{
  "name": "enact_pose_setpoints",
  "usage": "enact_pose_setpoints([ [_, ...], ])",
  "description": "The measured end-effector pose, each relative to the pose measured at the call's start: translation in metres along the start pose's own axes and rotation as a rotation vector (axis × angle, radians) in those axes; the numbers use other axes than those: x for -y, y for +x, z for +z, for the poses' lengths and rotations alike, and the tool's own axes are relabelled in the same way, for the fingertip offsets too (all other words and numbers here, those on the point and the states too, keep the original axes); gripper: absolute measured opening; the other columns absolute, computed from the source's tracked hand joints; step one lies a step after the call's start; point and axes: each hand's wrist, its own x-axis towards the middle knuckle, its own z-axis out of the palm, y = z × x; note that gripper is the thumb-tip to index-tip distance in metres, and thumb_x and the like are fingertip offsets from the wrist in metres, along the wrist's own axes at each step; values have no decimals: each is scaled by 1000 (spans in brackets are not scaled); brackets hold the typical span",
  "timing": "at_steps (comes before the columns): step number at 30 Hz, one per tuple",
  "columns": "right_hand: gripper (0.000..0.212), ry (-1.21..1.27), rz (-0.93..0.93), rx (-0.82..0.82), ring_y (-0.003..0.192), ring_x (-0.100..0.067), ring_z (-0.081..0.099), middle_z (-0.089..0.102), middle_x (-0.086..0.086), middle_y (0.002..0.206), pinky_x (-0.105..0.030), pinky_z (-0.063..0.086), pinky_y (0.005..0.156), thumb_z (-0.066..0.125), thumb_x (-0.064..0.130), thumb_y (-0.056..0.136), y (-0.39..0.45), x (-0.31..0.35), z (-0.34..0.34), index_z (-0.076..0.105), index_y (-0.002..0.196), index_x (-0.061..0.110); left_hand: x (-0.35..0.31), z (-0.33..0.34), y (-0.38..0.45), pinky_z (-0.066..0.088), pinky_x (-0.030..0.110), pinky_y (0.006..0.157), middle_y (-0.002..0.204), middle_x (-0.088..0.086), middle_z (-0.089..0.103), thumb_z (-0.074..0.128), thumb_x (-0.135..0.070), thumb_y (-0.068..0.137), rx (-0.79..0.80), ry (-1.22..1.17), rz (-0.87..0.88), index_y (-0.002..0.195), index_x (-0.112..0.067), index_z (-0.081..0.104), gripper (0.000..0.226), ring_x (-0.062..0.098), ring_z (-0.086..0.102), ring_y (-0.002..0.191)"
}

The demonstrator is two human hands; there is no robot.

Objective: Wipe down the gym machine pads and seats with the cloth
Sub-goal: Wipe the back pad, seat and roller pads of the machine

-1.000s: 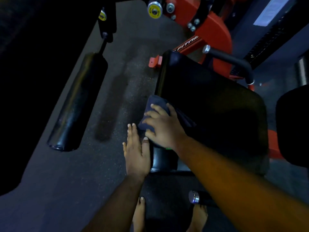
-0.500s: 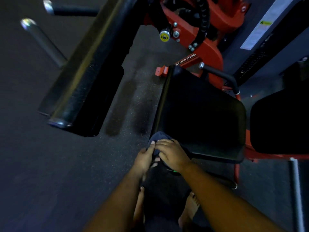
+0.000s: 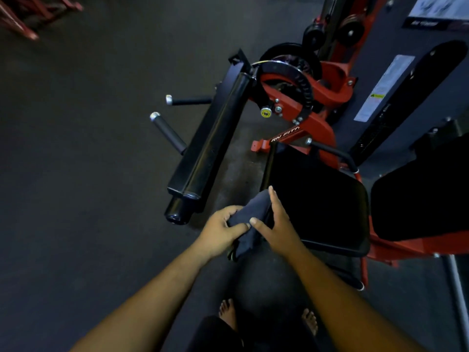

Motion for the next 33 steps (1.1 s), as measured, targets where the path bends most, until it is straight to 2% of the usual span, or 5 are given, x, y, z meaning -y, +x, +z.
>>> enact_pose_setpoints([
  [11, 56, 88, 42, -328, 106, -11, 62, 61, 7, 113, -23, 49, 85, 79, 47, 85, 33, 59, 46, 46, 125, 24, -39, -80, 1, 56, 30, 87, 108, -19, 70, 82, -27, 85, -389, 353, 171, 116, -30, 67, 34, 1, 66, 103],
  [15, 81, -159, 67, -450, 140, -30, 41, 43, -7, 154, -45, 38, 112, 67, 57, 89, 63, 69, 71, 34, 154, 22, -45, -94, 19, 57, 32, 81, 106, -12, 70, 78, -33, 87, -512, 459, 133, 120, -29, 65, 36, 8, 67, 99],
  [21, 66, 136, -10, -179, 154, -8, -14, -12, 5, 170, -42, 2, 128, 44, 49, 106, 85, 80, 147, 2, 157, 44, -35, -127, 56, 51, 35, 91, 117, -1, 70, 54, -35, 103, -510, 507, 119, 127, -18, 64, 31, 18, 65, 110],
  [27, 69, 278, 4, -353, 157, -6, -5, -5, 18, 169, -44, 9, 129, 42, 61, 95, 131, 72, 153, 12, 156, 55, -14, -135, 73, 27, 38, 124, 158, -8, 40, 31, -58, 96, -232, 424, 172, 155, -25, 40, 68, 9, 34, 148],
  [33, 65, 322, 8, -331, 157, -12, -7, -4, 4, 172, -38, 0, 128, 50, 37, 103, 188, 80, 118, 18, 159, 43, -20, -125, 90, 14, 25, 125, 169, -11, 13, 36, -51, 97, -133, 247, 90, 163, -30, 9, 75, -2, 12, 152],
])
